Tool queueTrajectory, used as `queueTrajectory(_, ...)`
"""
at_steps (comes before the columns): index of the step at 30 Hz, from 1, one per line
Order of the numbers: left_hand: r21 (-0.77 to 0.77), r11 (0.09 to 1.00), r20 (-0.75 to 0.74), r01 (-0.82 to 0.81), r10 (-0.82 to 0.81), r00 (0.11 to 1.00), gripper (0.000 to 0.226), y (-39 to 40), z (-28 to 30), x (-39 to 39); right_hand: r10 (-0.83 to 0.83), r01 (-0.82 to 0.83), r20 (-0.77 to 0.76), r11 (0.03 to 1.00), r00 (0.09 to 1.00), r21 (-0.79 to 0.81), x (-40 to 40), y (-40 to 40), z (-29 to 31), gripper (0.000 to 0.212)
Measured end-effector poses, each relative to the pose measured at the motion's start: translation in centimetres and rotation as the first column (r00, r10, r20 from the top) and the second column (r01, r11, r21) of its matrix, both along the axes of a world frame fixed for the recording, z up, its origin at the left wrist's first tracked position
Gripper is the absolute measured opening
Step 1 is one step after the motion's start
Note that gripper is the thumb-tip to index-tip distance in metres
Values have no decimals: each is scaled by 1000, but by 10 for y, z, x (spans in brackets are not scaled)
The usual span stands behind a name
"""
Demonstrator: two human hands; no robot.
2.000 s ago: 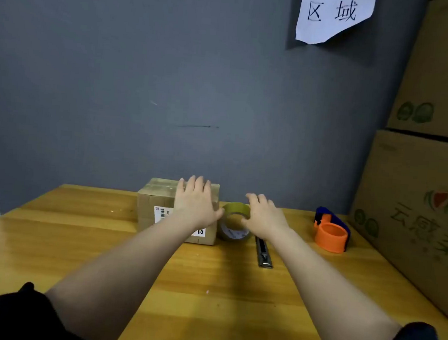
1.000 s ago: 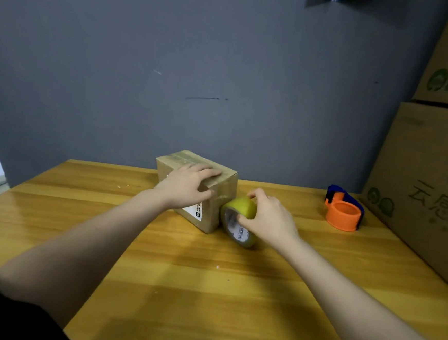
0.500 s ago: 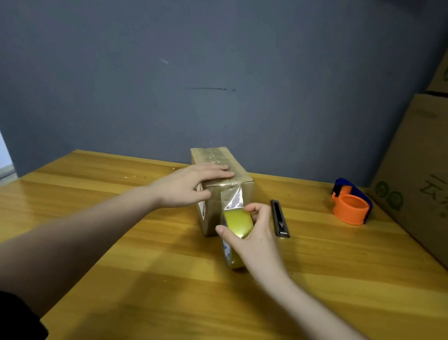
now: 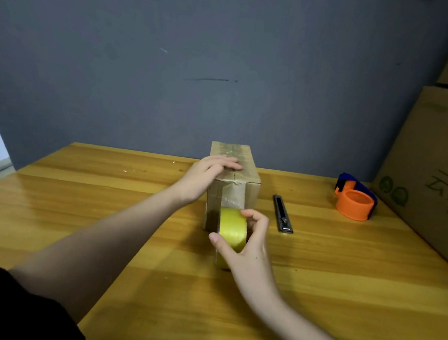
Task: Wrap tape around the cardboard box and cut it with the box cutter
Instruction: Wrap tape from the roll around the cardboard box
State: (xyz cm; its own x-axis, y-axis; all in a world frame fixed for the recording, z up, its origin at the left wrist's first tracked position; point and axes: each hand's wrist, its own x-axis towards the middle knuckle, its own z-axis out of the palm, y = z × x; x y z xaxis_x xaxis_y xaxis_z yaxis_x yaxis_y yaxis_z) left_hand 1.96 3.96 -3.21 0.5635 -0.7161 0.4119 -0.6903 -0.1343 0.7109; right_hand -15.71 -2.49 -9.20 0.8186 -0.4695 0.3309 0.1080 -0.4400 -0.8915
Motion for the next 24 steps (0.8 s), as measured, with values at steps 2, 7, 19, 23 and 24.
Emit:
queueTrajectory(2,-18,1000,-23,11,-11,1000,52,2,-2,0,-2,2,22,1000,1000,-12,1,1,-4,57)
queueTrajectory(7,-36,999,-65,20,-23,998,52,4,-2,-1,-13,19,75,997,997,-79,2,2,-12,57)
queueTrajectory(19,-65,998,-138,5,-14,990,55,4,3,-7,7,12,97,982,995,-187,3,-1,-20,62)
queueTrajectory(23,-65,998,-151,-2,-7,989,54,4,4,-8,-18,36,85,976,996,-215,3,-1,-19,67)
queueTrajectory(24,-62,998,-163,-6,-4,987,53,4,5,-8,-16,31,70,975,997,-219,2,-1,-19,67)
